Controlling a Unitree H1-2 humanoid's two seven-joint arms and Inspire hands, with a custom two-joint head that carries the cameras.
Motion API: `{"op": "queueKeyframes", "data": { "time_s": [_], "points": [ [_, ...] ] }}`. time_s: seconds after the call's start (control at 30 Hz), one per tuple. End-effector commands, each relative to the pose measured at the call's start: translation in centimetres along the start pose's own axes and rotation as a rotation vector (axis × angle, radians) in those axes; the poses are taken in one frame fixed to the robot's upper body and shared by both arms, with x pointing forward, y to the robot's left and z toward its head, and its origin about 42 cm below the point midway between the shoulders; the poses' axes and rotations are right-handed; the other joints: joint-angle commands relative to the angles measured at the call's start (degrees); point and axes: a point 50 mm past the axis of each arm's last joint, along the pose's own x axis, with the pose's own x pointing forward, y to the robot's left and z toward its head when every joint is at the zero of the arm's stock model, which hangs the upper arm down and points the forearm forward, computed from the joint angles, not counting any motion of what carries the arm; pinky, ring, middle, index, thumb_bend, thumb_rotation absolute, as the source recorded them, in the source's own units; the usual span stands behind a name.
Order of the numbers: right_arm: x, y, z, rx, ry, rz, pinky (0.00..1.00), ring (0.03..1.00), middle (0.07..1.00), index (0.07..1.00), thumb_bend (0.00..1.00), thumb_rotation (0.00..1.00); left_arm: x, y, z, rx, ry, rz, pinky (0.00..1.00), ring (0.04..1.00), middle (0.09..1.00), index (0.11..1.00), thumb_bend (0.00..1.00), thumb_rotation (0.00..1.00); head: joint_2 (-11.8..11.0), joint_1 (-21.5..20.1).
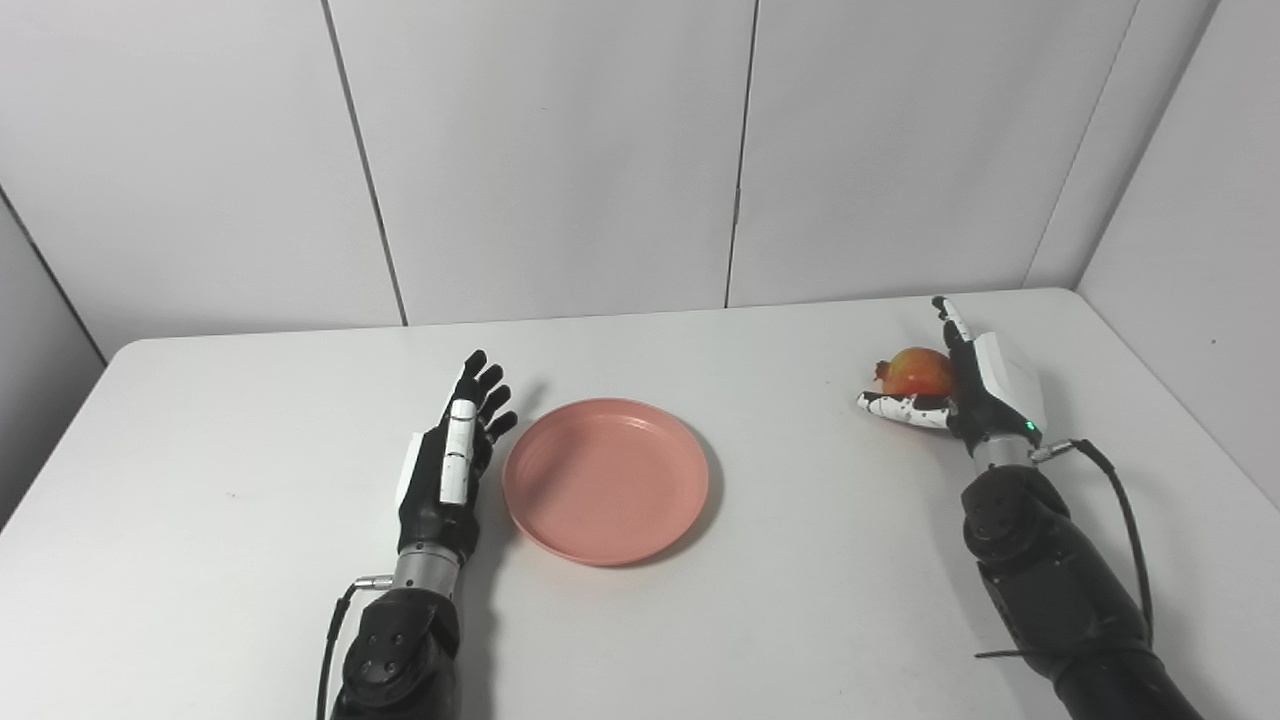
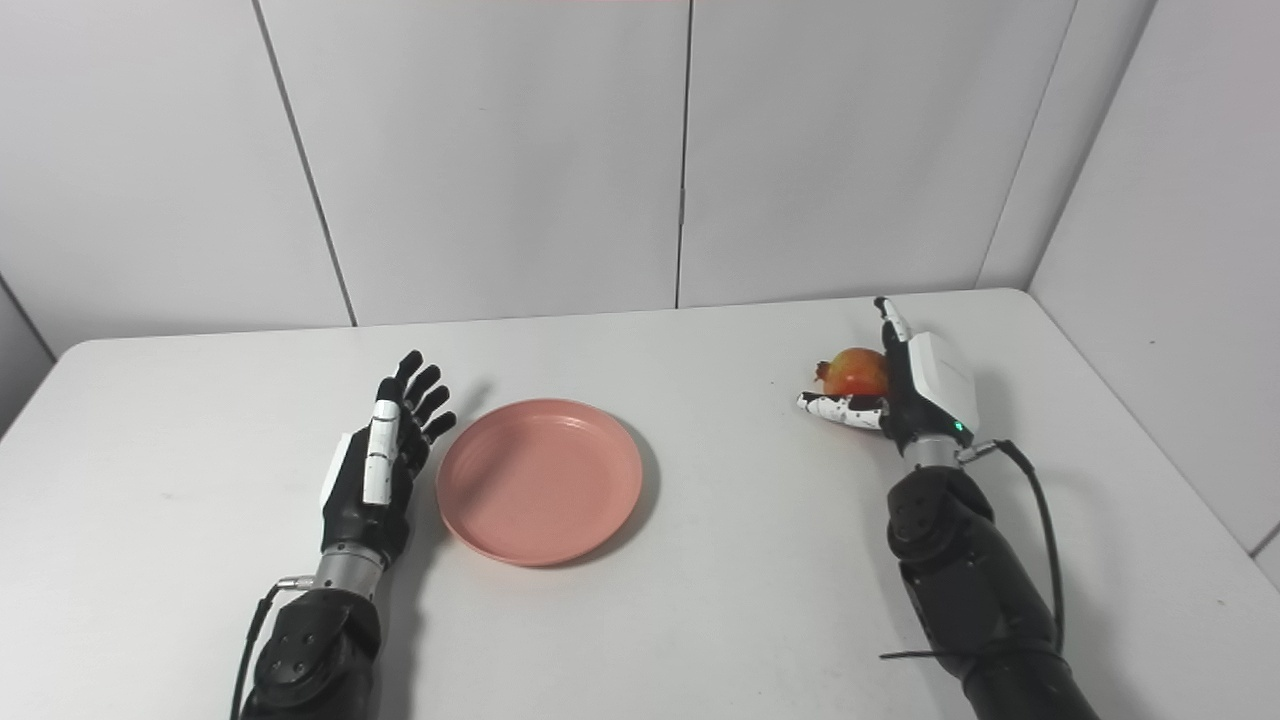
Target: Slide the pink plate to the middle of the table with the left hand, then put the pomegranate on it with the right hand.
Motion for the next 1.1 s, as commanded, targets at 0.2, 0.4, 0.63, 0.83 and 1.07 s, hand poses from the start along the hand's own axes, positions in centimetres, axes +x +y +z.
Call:
{"op": "queueKeyframes", "data": {
  "time_s": [0.2, 0.4, 0.63, 0.83, 1.07],
  "points": [
    [2.2, -1.9, 1.9, 0.037, -0.062, -0.035, 0.73, 0.831, 0.870, 0.887, 0.89, 0.23, 0.6, -0.1, 1.3, -0.010, -0.048, -0.026, 0.89, 0.937, 0.953, 0.942, 0.57, 1.00, 0.10, 0.23],
    [2.1, -1.8, 1.5, 0.064, -0.035, -0.025, 0.67, 0.760, 0.803, 0.823, 0.82, 0.12, 0.6, -0.2, 1.3, -0.007, -0.046, -0.029, 0.89, 0.938, 0.953, 0.942, 0.57, 1.00, 0.32, 0.28],
    [2.0, -2.1, 1.1, 0.052, -0.013, -0.021, 0.58, 0.686, 0.746, 0.766, 0.76, 0.01, 0.6, -0.5, 1.4, -0.018, -0.045, -0.031, 0.90, 0.941, 0.954, 0.943, 0.55, 1.00, 0.34, 0.53],
    [1.9, -2.1, 0.8, 0.010, -0.004, -0.058, 0.42, 0.539, 0.569, 0.680, 0.60, 0.00, 0.6, -0.5, 1.4, -0.005, -0.042, -0.032, 0.90, 0.940, 0.952, 0.943, 0.55, 1.00, 0.48, 0.77],
    [1.8, -2.1, 0.7, -0.014, 0.001, -0.060, 0.35, 0.406, 0.522, 0.590, 0.52, 0.00, 0.6, -0.7, 1.4, -0.011, -0.041, -0.031, 0.90, 0.940, 0.950, 0.940, 0.54, 1.00, 0.54, 0.86]
  ]
}}
